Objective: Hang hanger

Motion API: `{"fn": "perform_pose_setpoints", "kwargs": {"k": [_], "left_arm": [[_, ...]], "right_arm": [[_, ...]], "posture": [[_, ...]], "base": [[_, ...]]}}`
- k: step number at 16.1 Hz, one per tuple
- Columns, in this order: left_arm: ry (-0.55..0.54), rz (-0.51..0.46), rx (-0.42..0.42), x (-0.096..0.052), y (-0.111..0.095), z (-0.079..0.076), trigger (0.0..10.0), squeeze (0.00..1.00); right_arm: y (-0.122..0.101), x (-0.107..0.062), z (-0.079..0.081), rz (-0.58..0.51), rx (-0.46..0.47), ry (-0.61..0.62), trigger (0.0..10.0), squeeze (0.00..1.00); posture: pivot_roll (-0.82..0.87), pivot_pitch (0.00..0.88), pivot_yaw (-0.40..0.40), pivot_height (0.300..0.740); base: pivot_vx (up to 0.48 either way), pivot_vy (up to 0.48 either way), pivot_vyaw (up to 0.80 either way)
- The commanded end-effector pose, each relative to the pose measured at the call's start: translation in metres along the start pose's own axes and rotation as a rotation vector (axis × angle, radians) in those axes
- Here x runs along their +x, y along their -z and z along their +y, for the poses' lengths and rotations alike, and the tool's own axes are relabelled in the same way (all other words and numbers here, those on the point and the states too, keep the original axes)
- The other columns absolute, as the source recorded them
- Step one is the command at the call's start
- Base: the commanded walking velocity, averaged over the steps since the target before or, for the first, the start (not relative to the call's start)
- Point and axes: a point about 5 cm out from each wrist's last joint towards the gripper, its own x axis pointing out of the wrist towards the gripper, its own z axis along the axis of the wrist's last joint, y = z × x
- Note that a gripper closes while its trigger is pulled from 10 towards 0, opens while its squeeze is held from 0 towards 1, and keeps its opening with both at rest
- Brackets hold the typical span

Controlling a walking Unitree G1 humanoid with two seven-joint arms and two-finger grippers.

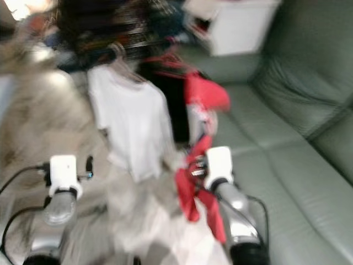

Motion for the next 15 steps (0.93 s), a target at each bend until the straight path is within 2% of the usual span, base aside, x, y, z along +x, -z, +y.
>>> {"fn": "perform_pose_setpoints", "kwargs": {"k": [1, 7, 9, 11, 13, 15], "left_arm": [[-0.014, -0.011, 0.02, 0.0, -0.003, 0.005, 10.0, 0.0], [0.032, -0.006, -0.009, 0.002, -0.005, 0.003, 10.0, 0.0], [0.033, -0.051, 0.027, 0.003, -0.011, 0.003, 10.0, 0.0], [-0.002, -0.064, 0.004, 0.003, -0.016, 0.008, 10.0, 0.0], [0.012, -0.044, -0.004, 0.001, -0.012, 0.008, 10.0, 0.0], [0.057, -0.042, 0.005, 0.0, -0.009, 0.004, 10.0, 0.0]], "right_arm": [[-0.022, 0.006, 0.006, -0.092, 0.0, -0.019, 10.0, 0.0], [-0.034, 0.022, -0.011, -0.124, -0.013, 0.025, 10.0, 0.0], [-0.037, 0.026, -0.015, -0.133, -0.015, 0.044, 10.0, 0.0], [-0.033, 0.024, -0.014, -0.116, -0.014, 0.049, 10.0, 0.0], [-0.024, 0.022, -0.011, -0.095, -0.005, 0.034, 10.0, 0.0], [-0.013, 0.022, 0.0, -0.023, -0.008, -0.032, 10.0, 0.0]], "posture": [[0.0, 0.0, 0.015, 0.74], [0.0, 0.0, 0.015, 0.74], [0.01, 0.0, 0.008, 0.74], [0.01, 0.0, 0.002, 0.74], [0.01, 0.0, 0.0, 0.74], [0.0, 0.0, 0.007, 0.74]], "base": [[0.0, 0.0, 0.8], [0.0, 0.0, 0.8], [0.0, 0.0, 0.8], [0.0, 0.0, 0.0], [0.0, 0.0, 0.0], [0.0, 0.465, 0.0]]}}
